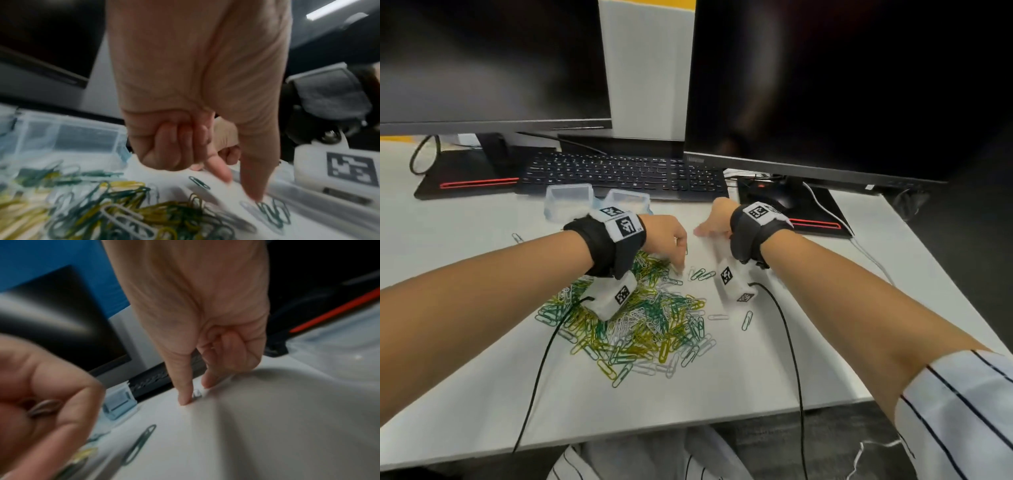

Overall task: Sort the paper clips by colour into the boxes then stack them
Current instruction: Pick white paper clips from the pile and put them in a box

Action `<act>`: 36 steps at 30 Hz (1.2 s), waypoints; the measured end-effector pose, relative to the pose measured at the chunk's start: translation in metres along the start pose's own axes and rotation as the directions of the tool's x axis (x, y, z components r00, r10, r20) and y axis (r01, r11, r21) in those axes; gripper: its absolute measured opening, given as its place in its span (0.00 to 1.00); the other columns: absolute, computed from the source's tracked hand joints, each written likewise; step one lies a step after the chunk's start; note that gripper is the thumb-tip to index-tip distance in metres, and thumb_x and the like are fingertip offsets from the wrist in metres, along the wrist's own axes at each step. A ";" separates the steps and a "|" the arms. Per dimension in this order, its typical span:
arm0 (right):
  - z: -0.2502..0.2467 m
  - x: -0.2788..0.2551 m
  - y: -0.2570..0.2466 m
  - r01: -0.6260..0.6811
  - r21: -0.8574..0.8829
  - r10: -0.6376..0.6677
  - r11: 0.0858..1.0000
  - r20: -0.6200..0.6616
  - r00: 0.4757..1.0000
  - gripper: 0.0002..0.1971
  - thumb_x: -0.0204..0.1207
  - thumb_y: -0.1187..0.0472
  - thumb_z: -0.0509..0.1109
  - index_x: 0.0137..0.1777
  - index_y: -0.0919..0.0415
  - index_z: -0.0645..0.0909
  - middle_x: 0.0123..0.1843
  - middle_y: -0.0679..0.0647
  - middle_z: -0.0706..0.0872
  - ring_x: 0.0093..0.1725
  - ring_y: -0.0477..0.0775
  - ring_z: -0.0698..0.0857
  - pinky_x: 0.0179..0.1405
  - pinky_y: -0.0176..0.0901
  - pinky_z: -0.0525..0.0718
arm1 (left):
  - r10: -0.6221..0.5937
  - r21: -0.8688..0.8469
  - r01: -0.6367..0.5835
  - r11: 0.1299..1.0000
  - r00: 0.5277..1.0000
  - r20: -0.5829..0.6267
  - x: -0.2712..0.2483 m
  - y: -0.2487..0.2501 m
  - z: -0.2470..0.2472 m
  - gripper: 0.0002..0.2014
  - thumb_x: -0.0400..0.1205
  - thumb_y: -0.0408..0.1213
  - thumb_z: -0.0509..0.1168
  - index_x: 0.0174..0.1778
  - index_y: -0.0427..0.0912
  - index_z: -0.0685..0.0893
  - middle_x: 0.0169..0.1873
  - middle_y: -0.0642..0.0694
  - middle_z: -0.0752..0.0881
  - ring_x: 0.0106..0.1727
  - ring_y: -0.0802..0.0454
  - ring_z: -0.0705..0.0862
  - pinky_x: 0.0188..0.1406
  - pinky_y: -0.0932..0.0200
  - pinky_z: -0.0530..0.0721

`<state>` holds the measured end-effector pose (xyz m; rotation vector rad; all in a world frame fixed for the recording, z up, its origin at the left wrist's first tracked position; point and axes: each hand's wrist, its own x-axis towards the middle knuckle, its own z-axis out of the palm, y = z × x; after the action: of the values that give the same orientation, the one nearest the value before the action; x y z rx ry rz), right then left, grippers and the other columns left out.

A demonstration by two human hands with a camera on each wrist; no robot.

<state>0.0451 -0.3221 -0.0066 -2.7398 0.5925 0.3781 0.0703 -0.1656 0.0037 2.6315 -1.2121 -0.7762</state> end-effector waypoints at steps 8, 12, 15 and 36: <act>0.015 -0.019 0.001 0.091 -0.094 -0.083 0.991 0.084 0.993 0.16 0.84 0.53 0.58 0.54 0.67 0.81 0.48 0.62 0.80 0.47 0.63 0.81 0.42 0.43 0.74 | 0.090 0.144 -0.096 0.985 0.995 0.045 -0.004 -0.002 0.008 0.10 0.74 0.39 0.75 0.48 0.40 0.88 0.40 0.48 0.84 0.42 0.55 0.78 0.29 0.71 0.71; 0.013 -0.029 0.014 -0.275 0.873 -0.154 0.402 0.360 0.920 0.09 0.75 0.65 0.51 0.34 0.59 0.65 0.32 0.58 0.70 0.23 0.51 0.67 0.18 0.33 0.58 | 0.008 -0.163 -0.004 0.987 1.000 0.023 -0.005 -0.007 0.011 0.10 0.83 0.41 0.61 0.39 0.41 0.78 0.34 0.46 0.80 0.32 0.50 0.75 0.26 0.65 0.72; 0.011 -0.040 0.020 -0.355 0.909 -0.317 0.220 0.411 0.855 0.06 0.71 0.63 0.56 0.36 0.62 0.71 0.35 0.62 0.78 0.23 0.51 0.72 0.18 0.34 0.66 | 0.025 -0.820 0.103 0.563 0.990 0.141 -0.012 -0.009 0.011 0.11 0.79 0.32 0.50 0.29 0.43 0.65 0.28 0.46 0.68 0.25 0.53 0.62 0.18 0.66 0.58; 0.035 -0.067 -0.007 0.434 -0.160 -0.414 0.886 0.145 0.899 0.09 0.76 0.55 0.72 0.53 0.59 0.83 0.46 0.48 0.81 0.46 0.51 0.78 0.44 0.38 0.71 | 0.076 0.128 -0.071 0.989 0.996 -0.038 -0.034 -0.012 0.028 0.07 0.73 0.42 0.76 0.40 0.42 0.88 0.28 0.56 0.81 0.29 0.62 0.76 0.27 0.66 0.71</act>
<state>-0.0175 -0.2803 -0.0157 -2.8982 -0.0868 0.4861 0.0456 -0.1298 -0.0103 2.6694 -1.3807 -0.6477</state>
